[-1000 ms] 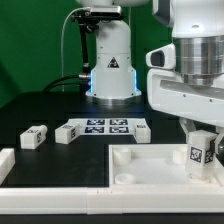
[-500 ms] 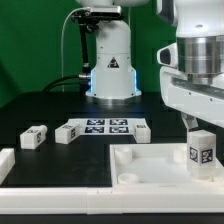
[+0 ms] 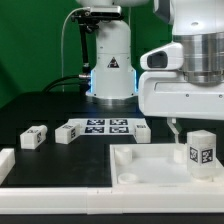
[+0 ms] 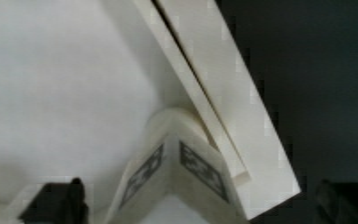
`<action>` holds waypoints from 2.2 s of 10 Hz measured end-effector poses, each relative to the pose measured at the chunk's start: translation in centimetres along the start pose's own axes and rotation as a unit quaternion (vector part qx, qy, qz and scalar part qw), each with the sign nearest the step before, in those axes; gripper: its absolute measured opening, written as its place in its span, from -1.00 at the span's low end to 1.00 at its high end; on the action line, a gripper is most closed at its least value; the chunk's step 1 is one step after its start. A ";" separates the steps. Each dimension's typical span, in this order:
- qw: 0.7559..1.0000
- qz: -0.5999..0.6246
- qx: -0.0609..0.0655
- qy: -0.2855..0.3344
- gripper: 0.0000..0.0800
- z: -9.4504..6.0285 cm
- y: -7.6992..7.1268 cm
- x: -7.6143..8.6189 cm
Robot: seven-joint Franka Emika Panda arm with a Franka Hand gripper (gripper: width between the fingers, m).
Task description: Assemble one leg
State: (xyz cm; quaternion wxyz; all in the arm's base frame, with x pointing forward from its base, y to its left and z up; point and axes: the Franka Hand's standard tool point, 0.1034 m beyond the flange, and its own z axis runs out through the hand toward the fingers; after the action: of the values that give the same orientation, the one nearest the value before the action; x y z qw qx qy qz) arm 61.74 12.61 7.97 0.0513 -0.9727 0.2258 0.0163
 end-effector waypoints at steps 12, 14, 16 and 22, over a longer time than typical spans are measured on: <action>0.929 -0.370 -0.022 0.002 -0.27 0.0 1.0 0.6; 0.935 -0.354 -0.023 0.002 -0.27 0.0 1.1 0.7; 0.981 -0.191 -0.022 0.012 -0.27 0.2 0.6 0.3; 0.980 0.197 -0.017 0.023 -0.27 0.3 0.2 0.0</action>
Offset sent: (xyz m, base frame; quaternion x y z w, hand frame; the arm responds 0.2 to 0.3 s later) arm -0.0028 0.0046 -0.0004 0.0005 -0.0130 -0.3113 0.9502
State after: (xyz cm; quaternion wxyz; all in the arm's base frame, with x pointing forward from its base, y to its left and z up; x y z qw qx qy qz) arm 61.65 12.49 7.65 0.0250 -0.9099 0.4140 0.0081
